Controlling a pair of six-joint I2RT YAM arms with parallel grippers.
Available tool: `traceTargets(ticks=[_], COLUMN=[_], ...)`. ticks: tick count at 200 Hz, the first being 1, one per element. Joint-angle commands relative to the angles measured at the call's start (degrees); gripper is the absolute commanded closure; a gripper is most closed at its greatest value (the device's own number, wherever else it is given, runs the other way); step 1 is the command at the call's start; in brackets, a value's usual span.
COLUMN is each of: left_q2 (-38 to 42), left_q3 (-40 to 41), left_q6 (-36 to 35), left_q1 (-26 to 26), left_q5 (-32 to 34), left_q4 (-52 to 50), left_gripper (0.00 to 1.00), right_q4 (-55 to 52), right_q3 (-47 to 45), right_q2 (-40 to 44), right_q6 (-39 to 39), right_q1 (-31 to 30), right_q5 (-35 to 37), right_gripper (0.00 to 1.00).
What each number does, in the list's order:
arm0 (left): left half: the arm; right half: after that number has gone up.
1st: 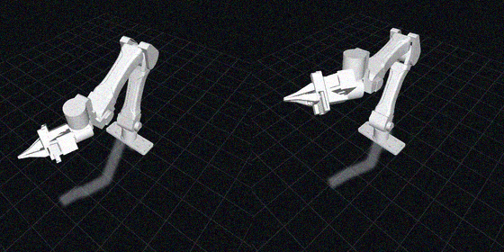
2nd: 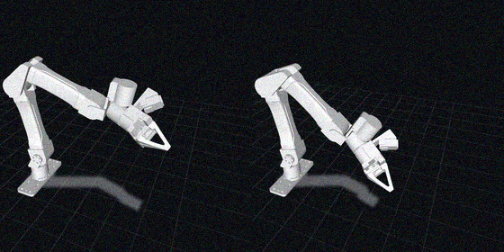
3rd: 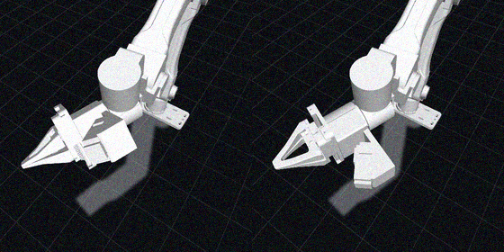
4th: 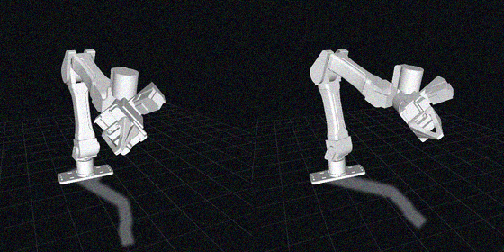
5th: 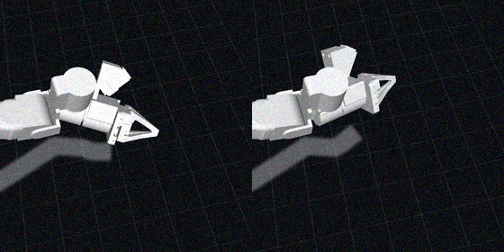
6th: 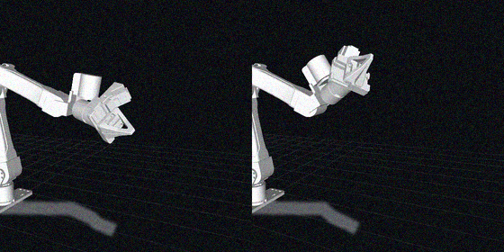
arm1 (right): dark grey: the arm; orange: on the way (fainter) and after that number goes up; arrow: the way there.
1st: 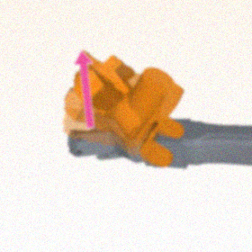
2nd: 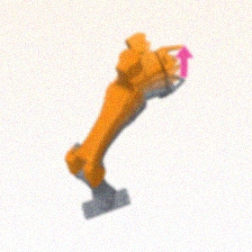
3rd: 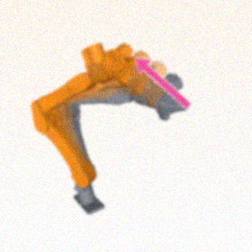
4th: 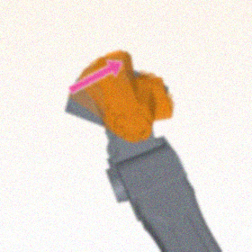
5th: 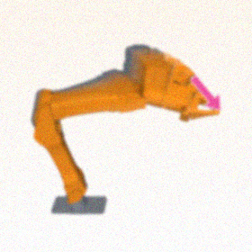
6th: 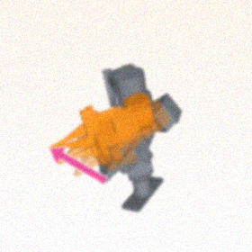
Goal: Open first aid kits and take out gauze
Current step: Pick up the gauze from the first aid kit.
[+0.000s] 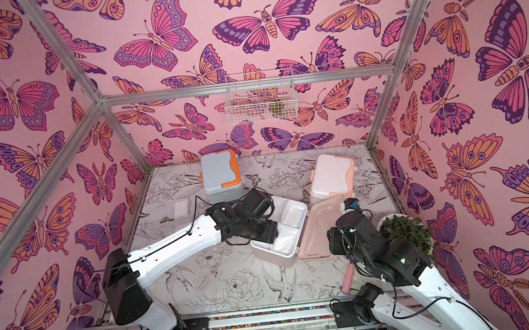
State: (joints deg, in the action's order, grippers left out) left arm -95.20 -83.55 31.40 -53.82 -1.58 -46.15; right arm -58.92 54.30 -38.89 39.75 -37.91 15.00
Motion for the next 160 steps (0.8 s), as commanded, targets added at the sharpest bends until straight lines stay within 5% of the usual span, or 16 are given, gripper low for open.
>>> traceTargets(ticks=[1,98,129,160], left_q2=[-1.78,-7.42,-5.22,-1.12], left_q3=[-2.66,-6.40,-6.60,-6.80], left_q6=[-2.02,-2.62,-2.48,-2.57], left_q1=[-0.22,-1.38,-1.48,-1.38], left_q5=[2.53,-0.05,0.79,1.82], left_q4=[-3.59,-4.14,-5.03,-6.34], left_gripper=[0.47,0.81,0.97,1.00], right_q4=[0.73,0.72,0.84,0.91], right_q3=[1.77,0.89,0.72,0.80], right_q2=[0.16,1.23,1.50,1.62], right_q6=[-1.59,-1.44,-1.43,-1.51], right_q1=[-0.15,-0.15,-0.11,-0.09], right_q5=[1.08,0.05,-0.24,-0.50], right_gripper=[0.54,0.54,0.54,0.54])
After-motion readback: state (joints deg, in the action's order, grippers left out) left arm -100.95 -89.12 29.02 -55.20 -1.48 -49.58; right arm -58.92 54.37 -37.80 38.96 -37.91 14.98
